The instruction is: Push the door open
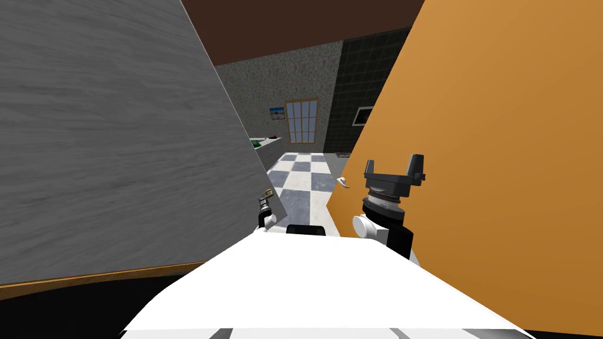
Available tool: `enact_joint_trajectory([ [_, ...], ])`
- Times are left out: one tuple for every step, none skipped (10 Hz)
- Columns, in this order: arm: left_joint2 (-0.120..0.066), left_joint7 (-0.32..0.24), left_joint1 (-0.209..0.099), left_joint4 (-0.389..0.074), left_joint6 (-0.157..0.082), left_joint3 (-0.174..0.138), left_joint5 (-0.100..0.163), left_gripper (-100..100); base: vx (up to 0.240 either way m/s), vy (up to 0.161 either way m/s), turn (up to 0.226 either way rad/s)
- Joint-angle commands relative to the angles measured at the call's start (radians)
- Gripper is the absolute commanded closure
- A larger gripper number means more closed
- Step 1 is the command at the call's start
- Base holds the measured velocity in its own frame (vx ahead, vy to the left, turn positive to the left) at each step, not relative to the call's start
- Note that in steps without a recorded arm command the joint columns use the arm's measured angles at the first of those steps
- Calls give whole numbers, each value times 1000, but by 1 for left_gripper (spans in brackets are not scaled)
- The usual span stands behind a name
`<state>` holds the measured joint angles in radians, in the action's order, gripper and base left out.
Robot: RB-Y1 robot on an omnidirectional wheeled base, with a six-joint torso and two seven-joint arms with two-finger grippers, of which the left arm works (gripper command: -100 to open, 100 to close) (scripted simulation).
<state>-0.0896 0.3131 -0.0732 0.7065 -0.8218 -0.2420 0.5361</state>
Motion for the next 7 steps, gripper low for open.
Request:
enact_joint_trajectory([
  [-9, 12, -2, -8, -12, -34, 22, 100, 188, 25, -56],
  [-9, 21, 7, 1, -13, -53, 35, 100, 199, 23, -67],
  [-9, 21, 7, 2, -13, -53, 35, 100, 129, 31, -4],
  [-8, 34, 20, 15, -14, -81, 54, 100, 143, 43, -88],
  [-8, 38, 25, 20, -15, -91, 61, 100, 153, 47, -69],
  [-8, 38, 25, 20, -15, -91, 61, 100, 92, 15, 0],
  [-7, 51, 37, 33, -16, -119, 80, 100, 121, 15, -63],
])
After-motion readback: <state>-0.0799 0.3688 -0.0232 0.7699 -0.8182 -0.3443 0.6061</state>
